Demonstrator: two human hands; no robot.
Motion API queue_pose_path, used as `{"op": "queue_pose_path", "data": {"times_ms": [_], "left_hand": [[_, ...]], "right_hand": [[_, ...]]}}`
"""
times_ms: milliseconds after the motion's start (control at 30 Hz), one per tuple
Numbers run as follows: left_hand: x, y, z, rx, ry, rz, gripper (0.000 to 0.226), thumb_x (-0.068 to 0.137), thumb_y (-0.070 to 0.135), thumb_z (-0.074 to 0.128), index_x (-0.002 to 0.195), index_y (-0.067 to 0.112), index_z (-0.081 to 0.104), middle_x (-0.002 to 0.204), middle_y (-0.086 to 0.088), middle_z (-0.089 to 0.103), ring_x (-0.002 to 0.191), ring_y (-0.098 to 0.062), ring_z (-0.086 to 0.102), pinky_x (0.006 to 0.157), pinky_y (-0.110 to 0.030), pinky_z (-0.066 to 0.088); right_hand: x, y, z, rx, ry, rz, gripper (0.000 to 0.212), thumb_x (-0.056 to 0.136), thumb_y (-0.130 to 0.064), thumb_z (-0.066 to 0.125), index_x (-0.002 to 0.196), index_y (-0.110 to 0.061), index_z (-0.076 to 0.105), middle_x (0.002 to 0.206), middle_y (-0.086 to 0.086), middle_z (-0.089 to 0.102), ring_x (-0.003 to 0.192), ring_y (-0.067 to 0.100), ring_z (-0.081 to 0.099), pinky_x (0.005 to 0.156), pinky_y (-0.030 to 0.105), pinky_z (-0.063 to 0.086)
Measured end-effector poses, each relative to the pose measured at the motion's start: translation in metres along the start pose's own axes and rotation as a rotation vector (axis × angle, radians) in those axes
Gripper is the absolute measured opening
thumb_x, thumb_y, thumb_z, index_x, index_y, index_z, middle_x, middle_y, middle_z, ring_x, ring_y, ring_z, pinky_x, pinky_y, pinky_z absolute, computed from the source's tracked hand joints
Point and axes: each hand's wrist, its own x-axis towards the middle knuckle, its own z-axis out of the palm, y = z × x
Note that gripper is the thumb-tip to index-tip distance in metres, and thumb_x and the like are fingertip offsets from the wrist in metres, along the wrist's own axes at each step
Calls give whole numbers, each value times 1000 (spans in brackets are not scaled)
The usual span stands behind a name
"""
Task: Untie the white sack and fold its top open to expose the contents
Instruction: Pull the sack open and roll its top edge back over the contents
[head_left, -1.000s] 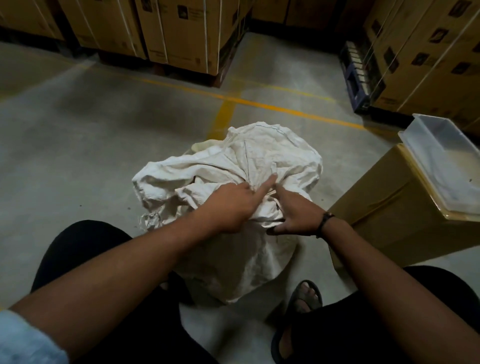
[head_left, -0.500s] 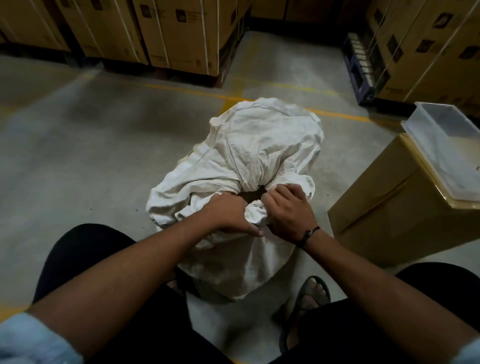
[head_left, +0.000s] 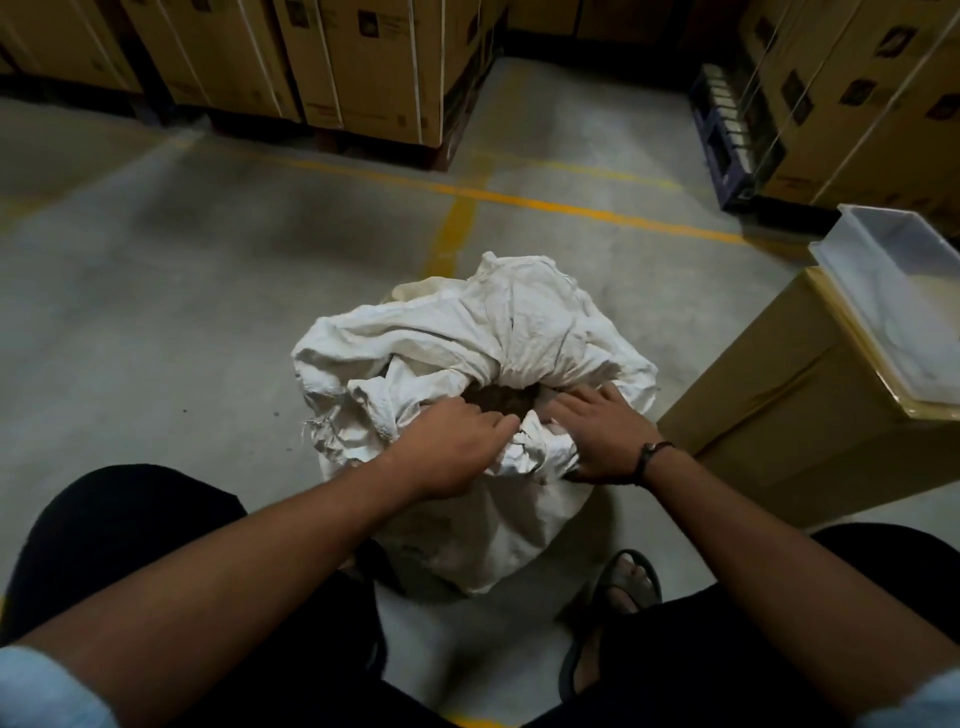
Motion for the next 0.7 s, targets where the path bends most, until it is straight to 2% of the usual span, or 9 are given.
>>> {"op": "queue_pose_path", "data": {"times_ms": [67, 133, 233, 333, 400, 467, 533, 600, 700], "left_hand": [[-14, -7, 6, -20, 95, -62, 30, 77, 10, 64, 105, 16, 55, 83, -5, 63, 68, -27, 61, 60, -38, 48], [-27, -10, 15, -15, 195, -192, 36, 86, 19, 55, 122, 16, 55, 94, -4, 66, 75, -24, 62, 67, -38, 51], [-31, -3, 31, 25, 276, -355, 52, 94, 20, 44, 145, 13, 46, 104, -9, 60, 81, -26, 59, 70, -41, 49], [-28, -2, 33, -17, 199, -447, 59, 90, 20, 55, 148, 16, 44, 109, -10, 57, 93, -31, 60, 79, -43, 47], [-30, -10, 31, -153, 110, -510, 68, 86, 48, 64, 146, 23, 41, 116, -8, 55, 104, -31, 58, 89, -43, 46], [-30, -12, 27, -265, 34, -545, 83, 78, 84, 50, 142, 30, 44, 118, -8, 55, 109, -29, 54, 96, -43, 43], [-26, -9, 22, -335, -80, -473, 84, 77, 90, 37, 139, 34, 44, 117, -7, 54, 110, -29, 51, 99, -44, 39], [-22, -2, 23, -236, -104, -259, 75, 82, 82, 42, 135, 30, 44, 113, -4, 53, 105, -27, 52, 94, -43, 39], [-15, 4, 23, -152, -8, -38, 60, 87, 70, 54, 125, 24, 49, 105, 0, 55, 91, -25, 56, 79, -41, 44]], "right_hand": [[0, 6, 3, -63, 273, 42, 44, 77, -47, 61, 112, -20, 63, 108, 3, 68, 99, 28, 58, 84, 41, 39], [0, 17, 4, -134, 587, 108, 23, 82, -33, 63, 97, -15, 66, 87, 7, 66, 78, 30, 56, 73, 40, 39], [-4, 24, 5, -209, 721, 264, 20, 84, -35, 65, 89, -15, 61, 77, 8, 59, 65, 31, 48, 66, 40, 35], [0, 22, 4, -185, 595, 330, 34, 75, -38, 72, 96, -16, 58, 81, 9, 60, 68, 32, 50, 69, 41, 38], [5, 14, -10, -95, 356, 333, 61, 67, -46, 74, 116, -15, 55, 97, 9, 65, 83, 34, 57, 80, 44, 43], [8, 10, -20, 49, 33, 278, 97, 62, -67, 70, 141, -21, 39, 128, 5, 59, 113, 32, 57, 98, 47, 40], [5, 10, -27, 164, -237, 163, 124, 49, -84, 66, 152, -32, 20, 150, -1, 41, 136, 28, 41, 111, 50, 30], [-3, 8, -31, 173, -255, 53, 131, 47, -89, 66, 154, -38, 11, 156, -3, 31, 143, 26, 30, 117, 49, 23], [-5, 5, -28, 45, -33, -57, 130, 52, -88, 64, 157, -36, 7, 157, 3, 25, 143, 30, 23, 119, 49, 20]]}}
